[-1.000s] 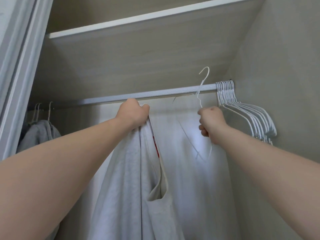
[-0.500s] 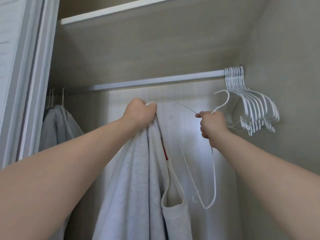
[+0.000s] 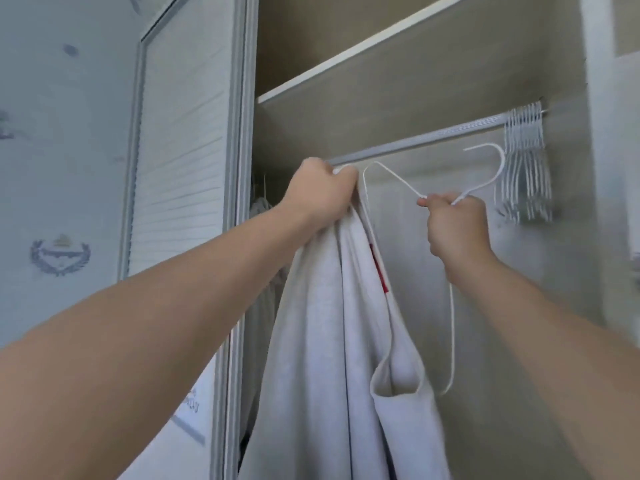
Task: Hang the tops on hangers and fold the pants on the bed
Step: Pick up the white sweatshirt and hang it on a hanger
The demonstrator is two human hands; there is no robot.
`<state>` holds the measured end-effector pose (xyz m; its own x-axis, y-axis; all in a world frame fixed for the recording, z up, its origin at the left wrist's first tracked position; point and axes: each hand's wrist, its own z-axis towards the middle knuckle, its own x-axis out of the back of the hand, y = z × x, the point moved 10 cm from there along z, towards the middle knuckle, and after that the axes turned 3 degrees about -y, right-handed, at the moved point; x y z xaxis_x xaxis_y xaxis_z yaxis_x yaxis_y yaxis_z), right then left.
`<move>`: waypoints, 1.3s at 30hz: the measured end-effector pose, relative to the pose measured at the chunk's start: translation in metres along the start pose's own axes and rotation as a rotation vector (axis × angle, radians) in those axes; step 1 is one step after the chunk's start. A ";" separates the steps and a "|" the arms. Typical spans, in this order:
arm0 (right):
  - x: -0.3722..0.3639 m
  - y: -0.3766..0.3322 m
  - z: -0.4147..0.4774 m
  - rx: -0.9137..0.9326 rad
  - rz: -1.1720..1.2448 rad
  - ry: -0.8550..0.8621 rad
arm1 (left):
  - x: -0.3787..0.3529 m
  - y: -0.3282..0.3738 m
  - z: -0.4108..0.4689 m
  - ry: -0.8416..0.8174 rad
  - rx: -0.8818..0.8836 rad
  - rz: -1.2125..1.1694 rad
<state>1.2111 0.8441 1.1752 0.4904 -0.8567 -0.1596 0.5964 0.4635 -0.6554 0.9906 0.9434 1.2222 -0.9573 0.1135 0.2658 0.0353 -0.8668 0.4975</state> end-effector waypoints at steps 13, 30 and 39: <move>0.004 -0.062 -0.187 -0.124 0.339 -0.412 | 0.110 0.044 -0.208 0.015 0.234 0.363; 0.033 -0.069 -0.549 -0.369 0.712 -1.016 | 0.296 0.002 -0.564 0.347 0.931 0.571; 0.102 -0.027 -0.707 -0.643 0.600 -1.252 | 0.312 -0.018 -0.734 0.432 1.262 0.551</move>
<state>0.7952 0.5841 0.6547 0.9527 0.3031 -0.0197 -0.0853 0.2049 -0.9751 0.4804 0.6385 0.6901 -0.7409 -0.4385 0.5087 0.4288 0.2741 0.8608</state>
